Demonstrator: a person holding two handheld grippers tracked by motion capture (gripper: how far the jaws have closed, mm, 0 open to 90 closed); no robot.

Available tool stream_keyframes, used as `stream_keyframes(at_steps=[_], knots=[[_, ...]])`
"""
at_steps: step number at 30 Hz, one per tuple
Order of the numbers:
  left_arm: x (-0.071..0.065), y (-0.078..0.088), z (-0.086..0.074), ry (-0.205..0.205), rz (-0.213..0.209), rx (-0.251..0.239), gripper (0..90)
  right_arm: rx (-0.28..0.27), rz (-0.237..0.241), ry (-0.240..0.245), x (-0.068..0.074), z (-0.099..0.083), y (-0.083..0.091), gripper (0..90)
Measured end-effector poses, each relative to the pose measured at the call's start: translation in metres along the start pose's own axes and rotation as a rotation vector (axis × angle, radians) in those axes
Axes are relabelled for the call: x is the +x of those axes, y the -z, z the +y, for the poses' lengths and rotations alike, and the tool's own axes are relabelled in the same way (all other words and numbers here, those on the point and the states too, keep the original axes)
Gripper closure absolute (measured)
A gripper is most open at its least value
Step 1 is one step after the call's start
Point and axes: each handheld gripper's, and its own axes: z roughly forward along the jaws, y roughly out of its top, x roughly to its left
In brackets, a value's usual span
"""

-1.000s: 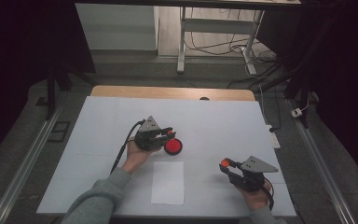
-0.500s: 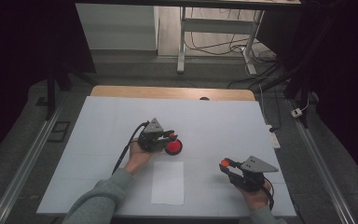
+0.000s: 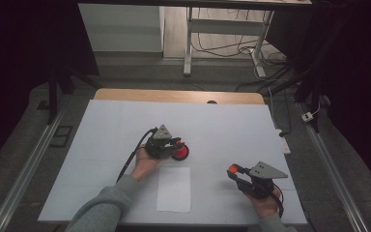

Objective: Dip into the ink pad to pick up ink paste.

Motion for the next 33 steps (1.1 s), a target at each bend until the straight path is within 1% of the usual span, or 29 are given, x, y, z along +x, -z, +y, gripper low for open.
stream_keyframes(at_steps=[12, 16, 19, 22, 26, 33], knots=[[-0.001, -0.009, -0.005, -0.015, 0.008, 0.038, 72.3, 0.004, 0.004, 0.000, 0.000, 0.000, 0.000, 64.1], [-0.002, -0.012, -0.006, -0.015, 0.011, 0.041, 72.3, 0.001, 0.003, 0.001, 0.000, 0.000, 0.000, 64.1], [-0.001, -0.014, -0.008, -0.017, 0.012, 0.058, 72.3, 0.003, 0.003, -0.002, 0.000, 0.000, 0.000, 64.1], [0.000, -0.015, -0.011, -0.002, 0.003, 0.053, 72.4, 0.002, 0.004, -0.003, 0.000, 0.000, 0.000, 64.1], [-0.003, -0.015, -0.011, -0.027, 0.023, 0.054, 72.6, 0.001, 0.003, -0.005, 0.000, -0.001, 0.000, 64.1], [-0.003, -0.015, -0.012, -0.036, 0.023, 0.055, 72.7, -0.001, 0.003, -0.005, 0.001, 0.000, 0.000, 64.1]])
